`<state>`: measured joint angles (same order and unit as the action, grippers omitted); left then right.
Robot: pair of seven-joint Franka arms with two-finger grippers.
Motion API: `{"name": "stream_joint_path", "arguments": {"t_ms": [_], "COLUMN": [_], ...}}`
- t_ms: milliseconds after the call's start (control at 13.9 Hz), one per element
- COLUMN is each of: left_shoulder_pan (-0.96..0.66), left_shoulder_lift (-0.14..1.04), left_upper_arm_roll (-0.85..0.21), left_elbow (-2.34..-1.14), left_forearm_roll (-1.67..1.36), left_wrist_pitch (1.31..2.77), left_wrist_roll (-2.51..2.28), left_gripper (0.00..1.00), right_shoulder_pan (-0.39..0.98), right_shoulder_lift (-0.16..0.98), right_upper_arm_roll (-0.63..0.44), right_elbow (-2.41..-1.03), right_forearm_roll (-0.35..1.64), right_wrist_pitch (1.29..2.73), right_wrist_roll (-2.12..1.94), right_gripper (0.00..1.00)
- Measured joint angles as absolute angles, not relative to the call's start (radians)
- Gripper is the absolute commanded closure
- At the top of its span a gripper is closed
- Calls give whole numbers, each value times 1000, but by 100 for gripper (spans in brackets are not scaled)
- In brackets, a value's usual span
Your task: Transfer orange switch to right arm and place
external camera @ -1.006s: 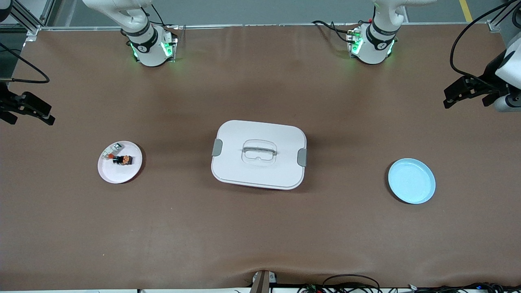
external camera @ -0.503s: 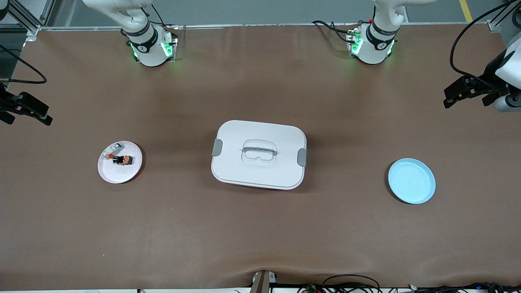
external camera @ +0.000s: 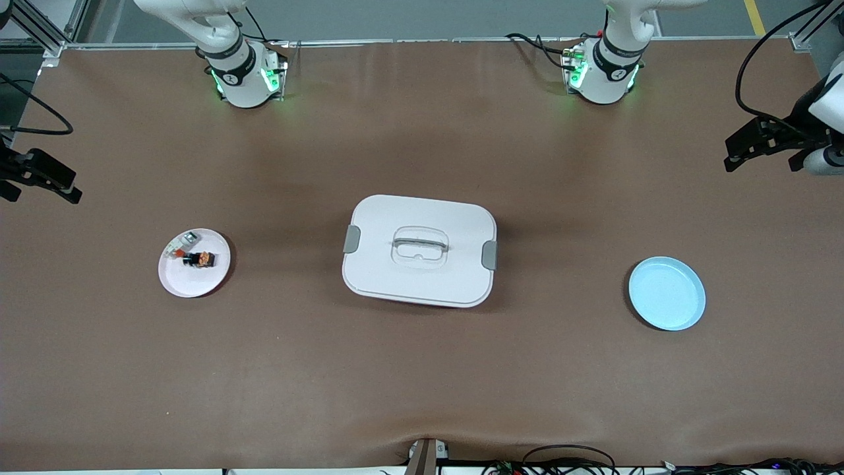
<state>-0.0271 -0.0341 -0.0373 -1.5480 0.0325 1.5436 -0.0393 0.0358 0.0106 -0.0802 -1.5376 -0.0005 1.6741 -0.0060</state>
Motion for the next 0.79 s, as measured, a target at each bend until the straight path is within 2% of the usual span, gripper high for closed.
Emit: {"name": "stream_joint_path", "arguments": {"t_ms": [287, 790], "left_shoulder_pan": [-27, -36], "left_shoulder_lift": [-47, -51], "left_upper_arm_roll": [-37, -46], "left_elbow": [-1548, -1564], "left_forearm_roll": [32, 5], "left_wrist_pitch": [1538, 1522], "left_wrist_roll": [-39, -47], "left_gripper": [0, 0], "right_shoulder_pan": [41, 39], "right_shoulder_lift": [17, 33], "right_upper_arm_roll": [-79, -82], "right_elbow": [-1536, -1536], "right_forearm_roll": [0, 0], "right_wrist_pitch": [1763, 1777], "right_wrist_roll": [-5, -5], "right_gripper": [0, 0]}}
